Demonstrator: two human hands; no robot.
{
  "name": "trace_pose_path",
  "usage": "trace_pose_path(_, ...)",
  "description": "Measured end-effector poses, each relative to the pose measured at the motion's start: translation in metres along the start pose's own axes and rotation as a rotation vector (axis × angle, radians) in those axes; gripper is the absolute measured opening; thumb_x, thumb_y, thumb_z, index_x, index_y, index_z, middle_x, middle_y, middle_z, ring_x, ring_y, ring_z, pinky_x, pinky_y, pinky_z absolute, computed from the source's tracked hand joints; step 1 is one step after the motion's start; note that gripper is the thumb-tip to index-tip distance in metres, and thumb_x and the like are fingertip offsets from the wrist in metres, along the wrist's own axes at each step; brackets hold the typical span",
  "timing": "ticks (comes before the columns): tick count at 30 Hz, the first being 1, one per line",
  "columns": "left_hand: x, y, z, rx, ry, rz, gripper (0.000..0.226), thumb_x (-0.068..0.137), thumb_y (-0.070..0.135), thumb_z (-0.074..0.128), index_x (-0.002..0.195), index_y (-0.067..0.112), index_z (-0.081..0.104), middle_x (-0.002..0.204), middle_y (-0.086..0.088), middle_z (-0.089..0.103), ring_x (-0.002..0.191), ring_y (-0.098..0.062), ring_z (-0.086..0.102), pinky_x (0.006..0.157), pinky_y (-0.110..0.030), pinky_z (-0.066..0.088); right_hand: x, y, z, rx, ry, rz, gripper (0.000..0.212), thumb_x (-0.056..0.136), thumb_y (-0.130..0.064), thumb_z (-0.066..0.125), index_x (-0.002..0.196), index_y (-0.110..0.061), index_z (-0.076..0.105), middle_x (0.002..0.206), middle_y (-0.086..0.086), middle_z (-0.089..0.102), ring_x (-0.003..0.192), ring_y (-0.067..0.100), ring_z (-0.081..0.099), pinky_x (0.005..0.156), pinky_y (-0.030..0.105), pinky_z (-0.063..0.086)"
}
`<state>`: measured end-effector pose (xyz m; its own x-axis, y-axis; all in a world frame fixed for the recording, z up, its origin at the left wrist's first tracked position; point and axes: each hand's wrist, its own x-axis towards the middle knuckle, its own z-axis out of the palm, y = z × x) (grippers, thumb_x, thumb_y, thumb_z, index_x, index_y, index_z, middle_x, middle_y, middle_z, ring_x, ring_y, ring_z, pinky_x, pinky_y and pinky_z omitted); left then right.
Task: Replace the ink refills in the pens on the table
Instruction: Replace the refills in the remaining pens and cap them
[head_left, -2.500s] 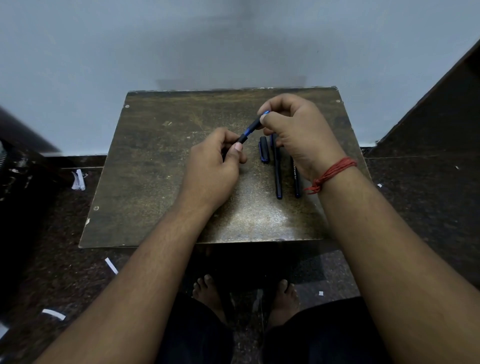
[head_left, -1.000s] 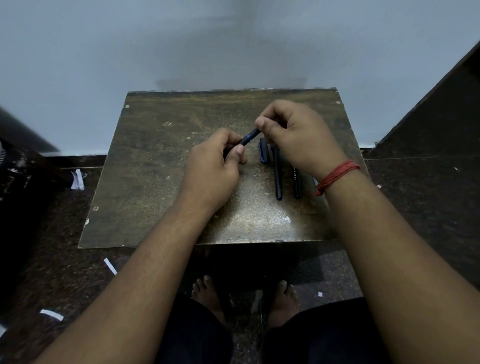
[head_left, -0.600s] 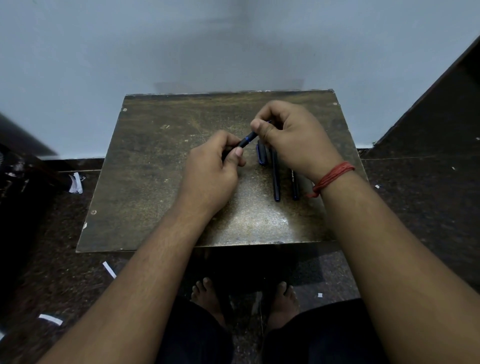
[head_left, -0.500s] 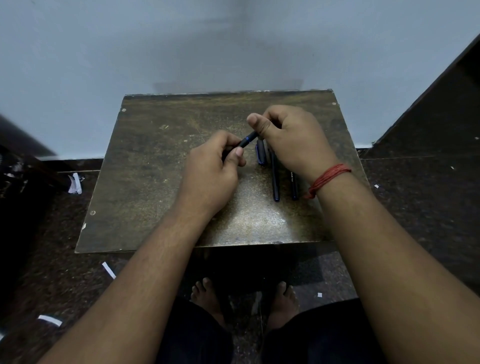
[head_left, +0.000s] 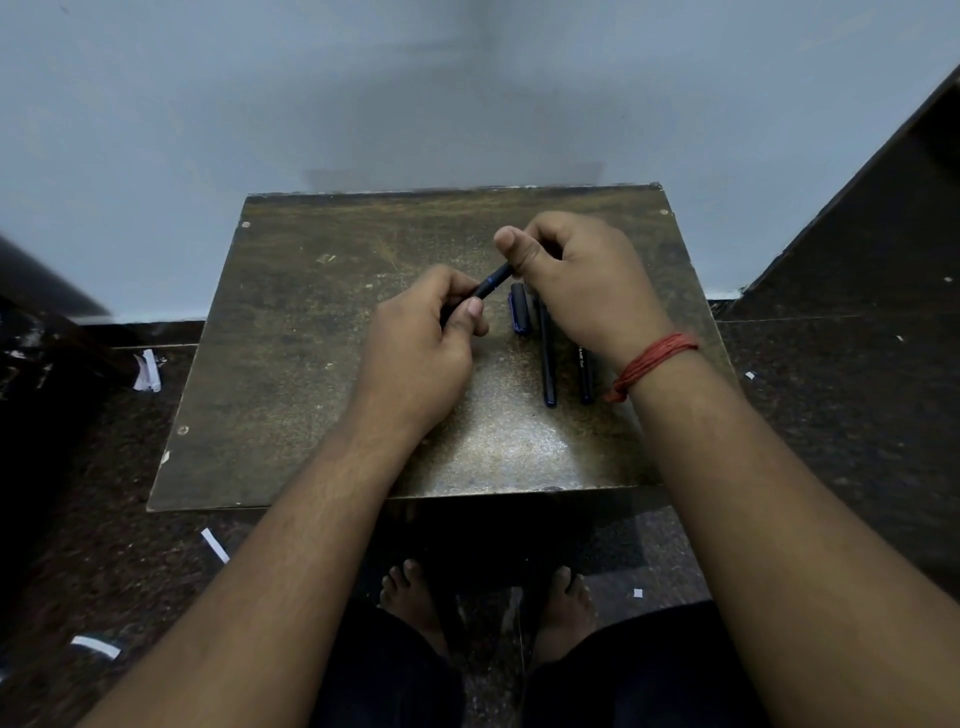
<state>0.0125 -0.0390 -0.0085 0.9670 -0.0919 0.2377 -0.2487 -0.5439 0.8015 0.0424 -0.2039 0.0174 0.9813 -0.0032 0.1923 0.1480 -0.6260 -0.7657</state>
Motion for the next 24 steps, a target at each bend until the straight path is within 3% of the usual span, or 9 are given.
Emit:
trace_pose_path(3, 0.0004, -0.0014, -0.0004, -0.005, 0.014, -0.007, 0.009, 0.096, 0.015, 0.059, 0.099, 0.022, 0.063, 0.079, 0.013, 0.070, 0.078, 0.002, 0.065, 0.067, -0.015, 0.047, -0.0005, 0.0001, -0.0017, 0.111, -0.052, -0.035, 0.012, 0.094, -0.036, 0.065, 0.093, -0.024, 0.067, 0.080, -0.009, 0.066, 0.074, 0.005, 0.060, 0.068, 0.023, 0.050)
trace_pose_path(5, 0.0003, -0.0022, -0.0004, -0.009, 0.014, -0.008, 0.009, 0.096, 0.015, 0.059, 0.099, 0.020, 0.064, 0.079, 0.013, 0.070, 0.078, 0.001, 0.065, 0.067, -0.016, 0.048, 0.0004, 0.0011, -0.0005, 0.105, -0.097, -0.059, 0.004, 0.092, -0.027, 0.068, 0.089, -0.027, 0.067, 0.078, -0.010, 0.064, 0.071, 0.004, 0.057, 0.067, 0.026, 0.049)
trace_pose_path(9, -0.0003, -0.0017, 0.0002, 0.005, 0.006, 0.006, 0.009, 0.096, 0.016, 0.059, 0.098, 0.022, 0.063, 0.079, 0.014, 0.069, 0.078, 0.003, 0.064, 0.067, -0.013, 0.046, 0.0008, 0.0002, 0.0025, 0.013, -0.071, 0.001, 0.022, 0.092, -0.043, 0.066, 0.078, -0.026, 0.064, 0.065, -0.008, 0.059, 0.056, 0.000, 0.049, 0.052, 0.015, 0.036)
trace_pose_path(12, 0.0003, -0.0015, 0.0004, 0.000, 0.007, 0.003, 0.010, 0.096, 0.016, 0.058, 0.098, 0.025, 0.062, 0.079, 0.014, 0.069, 0.078, 0.004, 0.064, 0.065, -0.010, 0.043, 0.0005, 0.0000, 0.0023, 0.053, -0.041, 0.021, 0.029, 0.090, -0.051, 0.065, 0.079, -0.024, 0.063, 0.070, -0.001, 0.065, 0.059, 0.005, 0.054, 0.055, 0.022, 0.043)
trace_pose_path(15, 0.0012, -0.0029, -0.0003, -0.024, 0.022, 0.002, 0.009, 0.096, 0.015, 0.058, 0.099, 0.023, 0.062, 0.079, 0.013, 0.069, 0.077, 0.002, 0.065, 0.067, -0.015, 0.047, 0.0012, 0.0004, -0.0008, 0.226, -0.062, 0.027, 0.013, 0.090, -0.034, 0.071, 0.091, -0.021, 0.068, 0.082, 0.008, 0.071, 0.070, 0.015, 0.063, 0.067, 0.033, 0.053)
trace_pose_path(18, 0.0009, -0.0035, -0.0003, -0.011, 0.021, 0.008, 0.009, 0.096, 0.016, 0.058, 0.100, 0.020, 0.064, 0.079, 0.012, 0.070, 0.077, 0.003, 0.064, 0.066, -0.013, 0.045, 0.0006, 0.0011, -0.0032, 0.304, -0.124, 0.022, 0.005, 0.091, -0.017, 0.071, 0.087, -0.019, 0.069, 0.077, 0.000, 0.071, 0.071, 0.007, 0.064, 0.066, 0.027, 0.052)
trace_pose_path(24, 0.0007, -0.0017, 0.0001, 0.028, 0.033, 0.035, 0.007, 0.096, 0.014, 0.059, 0.097, 0.018, 0.064, 0.077, 0.015, 0.068, 0.076, 0.005, 0.062, 0.064, -0.007, 0.040, 0.0008, 0.0002, 0.0001, 0.304, -0.073, 0.098, 0.017, 0.091, -0.025, 0.071, 0.076, -0.020, 0.064, 0.054, -0.010, 0.061, 0.051, 0.002, 0.055, 0.056, 0.025, 0.044)
